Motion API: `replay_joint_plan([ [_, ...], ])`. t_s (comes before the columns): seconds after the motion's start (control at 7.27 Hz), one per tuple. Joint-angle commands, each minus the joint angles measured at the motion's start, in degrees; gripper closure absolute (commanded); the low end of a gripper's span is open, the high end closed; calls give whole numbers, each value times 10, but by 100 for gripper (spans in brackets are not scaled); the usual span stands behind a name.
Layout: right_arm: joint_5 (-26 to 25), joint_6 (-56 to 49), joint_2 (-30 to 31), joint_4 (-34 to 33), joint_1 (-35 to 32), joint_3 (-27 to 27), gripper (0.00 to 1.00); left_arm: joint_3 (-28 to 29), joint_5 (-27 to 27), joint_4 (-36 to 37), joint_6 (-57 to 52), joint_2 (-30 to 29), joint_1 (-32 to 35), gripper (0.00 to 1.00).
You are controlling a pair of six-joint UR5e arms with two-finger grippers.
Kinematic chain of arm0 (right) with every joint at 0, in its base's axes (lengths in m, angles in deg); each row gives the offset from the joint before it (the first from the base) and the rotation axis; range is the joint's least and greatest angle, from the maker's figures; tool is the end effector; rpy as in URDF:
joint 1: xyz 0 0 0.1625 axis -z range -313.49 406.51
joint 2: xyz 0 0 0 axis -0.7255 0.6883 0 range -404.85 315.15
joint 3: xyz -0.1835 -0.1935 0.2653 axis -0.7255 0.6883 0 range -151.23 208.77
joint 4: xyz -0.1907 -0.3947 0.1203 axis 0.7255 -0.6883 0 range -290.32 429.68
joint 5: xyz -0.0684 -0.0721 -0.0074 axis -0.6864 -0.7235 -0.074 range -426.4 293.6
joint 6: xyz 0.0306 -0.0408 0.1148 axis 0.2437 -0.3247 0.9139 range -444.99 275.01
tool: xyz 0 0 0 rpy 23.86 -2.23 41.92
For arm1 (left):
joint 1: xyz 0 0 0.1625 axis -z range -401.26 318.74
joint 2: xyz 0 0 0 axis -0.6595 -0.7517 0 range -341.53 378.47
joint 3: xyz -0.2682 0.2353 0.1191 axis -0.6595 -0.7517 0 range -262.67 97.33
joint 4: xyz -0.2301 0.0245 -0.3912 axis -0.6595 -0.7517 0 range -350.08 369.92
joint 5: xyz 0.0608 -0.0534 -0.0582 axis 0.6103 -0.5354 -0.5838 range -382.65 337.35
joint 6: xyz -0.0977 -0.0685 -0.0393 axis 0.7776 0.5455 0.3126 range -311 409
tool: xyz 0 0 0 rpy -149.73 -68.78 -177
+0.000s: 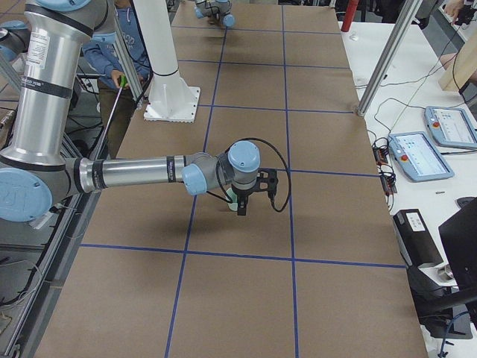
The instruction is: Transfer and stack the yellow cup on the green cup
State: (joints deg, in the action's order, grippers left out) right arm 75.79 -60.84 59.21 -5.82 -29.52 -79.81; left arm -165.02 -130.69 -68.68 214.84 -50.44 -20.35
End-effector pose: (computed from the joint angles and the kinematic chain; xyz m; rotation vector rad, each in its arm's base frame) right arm -0.0782 -0.4557 0.5334 -0.0029 -0.9527 0.0130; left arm 0.1949 -0.1756 0.8779 0.0600 -0.8632 -1.7073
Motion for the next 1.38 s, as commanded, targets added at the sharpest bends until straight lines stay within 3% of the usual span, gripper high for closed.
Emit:
replay_joint_plan([
  [0.0, 0, 3, 0, 0, 0, -1, 0, 7, -17, -3, 4, 0, -11, 0],
  [0.14, 0, 3, 0, 0, 0, -2, 0, 9, -18, -8, 10, 0, -17, 6],
  [0.41, 4, 4, 1, 0, 0, -3, 0, 12, -18, -8, 15, 0, -19, 39],
  [0.96, 5, 7, 3, -2, -1, -10, 0, 13, 4, -13, -47, 42, -25, 42],
  [1.24, 5, 7, 2, -4, -1, -9, 0, 15, 100, -61, -100, 53, -24, 42],
])
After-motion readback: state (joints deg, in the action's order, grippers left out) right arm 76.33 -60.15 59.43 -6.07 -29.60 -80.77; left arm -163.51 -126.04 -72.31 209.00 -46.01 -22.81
